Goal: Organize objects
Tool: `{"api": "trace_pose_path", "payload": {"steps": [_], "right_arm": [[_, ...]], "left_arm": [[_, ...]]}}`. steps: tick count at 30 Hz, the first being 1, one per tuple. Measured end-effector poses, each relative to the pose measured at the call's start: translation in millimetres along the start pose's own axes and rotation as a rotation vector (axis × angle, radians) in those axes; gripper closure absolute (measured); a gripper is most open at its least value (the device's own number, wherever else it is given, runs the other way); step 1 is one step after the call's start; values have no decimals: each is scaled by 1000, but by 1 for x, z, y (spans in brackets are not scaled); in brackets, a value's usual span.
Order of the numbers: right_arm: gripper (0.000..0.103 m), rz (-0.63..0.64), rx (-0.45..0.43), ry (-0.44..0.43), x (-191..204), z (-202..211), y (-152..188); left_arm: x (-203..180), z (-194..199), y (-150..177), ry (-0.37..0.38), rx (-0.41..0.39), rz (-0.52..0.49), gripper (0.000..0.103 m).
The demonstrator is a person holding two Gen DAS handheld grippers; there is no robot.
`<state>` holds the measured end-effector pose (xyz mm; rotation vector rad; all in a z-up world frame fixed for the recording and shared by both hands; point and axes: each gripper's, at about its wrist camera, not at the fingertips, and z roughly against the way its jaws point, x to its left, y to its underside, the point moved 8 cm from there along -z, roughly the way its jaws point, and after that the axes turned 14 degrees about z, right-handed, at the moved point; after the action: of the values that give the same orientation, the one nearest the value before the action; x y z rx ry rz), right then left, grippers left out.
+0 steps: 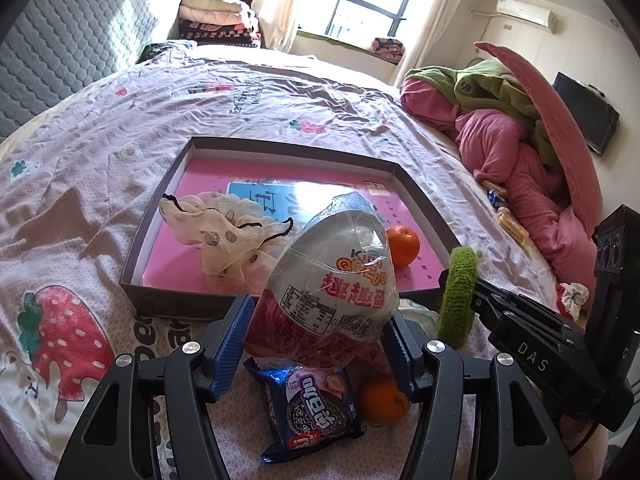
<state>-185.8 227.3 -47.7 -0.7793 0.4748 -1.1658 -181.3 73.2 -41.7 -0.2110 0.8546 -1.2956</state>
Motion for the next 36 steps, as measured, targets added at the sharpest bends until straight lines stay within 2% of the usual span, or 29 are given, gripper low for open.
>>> {"api": "trace_pose_path", "payload": {"steps": [24,36], "right_arm": [[95,-21,-71,25,-8,-1,-33],[95,-16,-74,35,-13,-14,-48]], "left_arm": [[-3,-18,-23,-32,-40,3,39],[-1,-30,-39,-48,-57,2,39]]}}
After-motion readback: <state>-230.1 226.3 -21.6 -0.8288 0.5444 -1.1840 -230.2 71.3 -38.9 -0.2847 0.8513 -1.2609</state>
